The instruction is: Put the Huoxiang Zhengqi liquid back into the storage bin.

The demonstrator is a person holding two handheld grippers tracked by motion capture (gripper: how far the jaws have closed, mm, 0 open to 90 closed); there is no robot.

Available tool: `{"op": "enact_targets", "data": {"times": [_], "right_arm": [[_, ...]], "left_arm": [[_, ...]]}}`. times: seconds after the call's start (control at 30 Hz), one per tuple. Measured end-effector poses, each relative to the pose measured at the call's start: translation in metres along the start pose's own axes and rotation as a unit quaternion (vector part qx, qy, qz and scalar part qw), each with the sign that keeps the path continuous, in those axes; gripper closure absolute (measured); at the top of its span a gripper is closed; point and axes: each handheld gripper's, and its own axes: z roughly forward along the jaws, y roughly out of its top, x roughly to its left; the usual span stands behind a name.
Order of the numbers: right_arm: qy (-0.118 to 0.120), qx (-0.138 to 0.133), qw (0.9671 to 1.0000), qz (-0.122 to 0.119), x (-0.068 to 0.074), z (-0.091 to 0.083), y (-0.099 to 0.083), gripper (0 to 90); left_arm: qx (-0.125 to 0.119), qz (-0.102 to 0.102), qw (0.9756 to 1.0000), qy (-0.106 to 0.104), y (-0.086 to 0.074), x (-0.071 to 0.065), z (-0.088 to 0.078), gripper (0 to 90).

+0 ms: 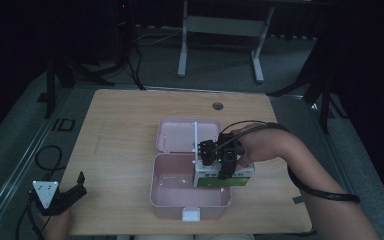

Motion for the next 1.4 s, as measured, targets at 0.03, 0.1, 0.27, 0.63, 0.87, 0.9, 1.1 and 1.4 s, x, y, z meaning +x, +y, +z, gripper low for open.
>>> {"op": "enact_targets", "data": {"times": [0.03,0.1,0.27,0.63,0.87,0.9,1.1,1.4], "right_arm": [[-0.002,0.002,1.0000,0.002,0.000,-0.001,0.004,61.8],[-0.001,0.001,1.0000,0.001,0.000,-0.003,0.012,61.8],[0.001,-0.002,1.0000,-0.006,0.001,-0.005,0.026,61.8],[0.006,-0.005,0.9999,-0.015,0.004,0.005,0.049,61.8],[0.015,-0.001,0.9997,-0.016,0.003,0.020,0.053,61.8],[0.016,0.001,0.9997,-0.018,0.003,0.023,0.054,61.8],[0.030,0.005,0.9994,-0.019,0.002,0.045,0.056,61.8],[0.037,0.007,0.9990,-0.021,0.001,0.075,0.059,61.8]], "left_arm": [[0.000,0.000,1.0000,0.000,0.000,0.000,0.000,2.2],[0.000,0.000,1.0000,0.000,0.000,0.000,0.000,2.1],[0.000,0.000,1.0000,-0.001,0.000,0.000,0.000,2.2],[0.000,0.000,1.0000,-0.001,0.000,0.000,0.000,2.1],[0.001,0.002,1.0000,-0.001,0.000,0.000,0.000,2.1],[0.001,0.002,1.0000,-0.001,0.000,0.000,0.000,2.1],[0.001,0.003,1.0000,-0.002,0.000,0.000,0.001,2.2],[0.003,0.005,1.0000,-0.002,0.000,-0.001,0.001,2.2]]}}
